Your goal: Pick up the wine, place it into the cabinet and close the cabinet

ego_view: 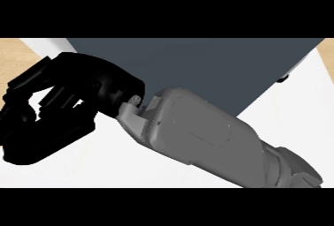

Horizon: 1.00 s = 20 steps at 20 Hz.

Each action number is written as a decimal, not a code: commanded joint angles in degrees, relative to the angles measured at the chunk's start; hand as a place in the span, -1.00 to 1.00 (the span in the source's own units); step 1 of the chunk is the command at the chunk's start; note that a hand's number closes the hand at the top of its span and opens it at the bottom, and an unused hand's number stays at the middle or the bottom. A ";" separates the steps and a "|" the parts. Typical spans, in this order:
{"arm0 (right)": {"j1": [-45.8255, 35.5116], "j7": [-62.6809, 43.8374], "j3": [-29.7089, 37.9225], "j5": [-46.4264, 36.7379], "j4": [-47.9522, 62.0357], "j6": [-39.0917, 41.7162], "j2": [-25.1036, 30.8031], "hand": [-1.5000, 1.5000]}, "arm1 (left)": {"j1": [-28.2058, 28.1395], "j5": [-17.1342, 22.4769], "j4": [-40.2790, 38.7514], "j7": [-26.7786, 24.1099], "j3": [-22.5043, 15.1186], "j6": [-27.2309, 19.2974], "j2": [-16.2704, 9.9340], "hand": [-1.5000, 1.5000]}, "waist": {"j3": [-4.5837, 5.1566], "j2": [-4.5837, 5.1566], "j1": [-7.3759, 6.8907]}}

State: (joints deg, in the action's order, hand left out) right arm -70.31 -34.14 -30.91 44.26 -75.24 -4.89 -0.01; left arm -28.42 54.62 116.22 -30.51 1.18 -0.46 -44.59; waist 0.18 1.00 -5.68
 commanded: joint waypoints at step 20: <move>-2.65 25.49 9.66 -3.61 32.80 8.47 8.90 1.00 | 0.41 5.22 2.11 5.24 5.22 2.50 -0.93 -1.00 | -0.15 0.81 4.54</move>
State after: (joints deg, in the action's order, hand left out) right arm -76.76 -11.55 -26.07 41.65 -49.36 4.24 -0.03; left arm -28.56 59.57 117.44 -25.73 7.43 2.05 -45.93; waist 2.32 -1.13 -4.40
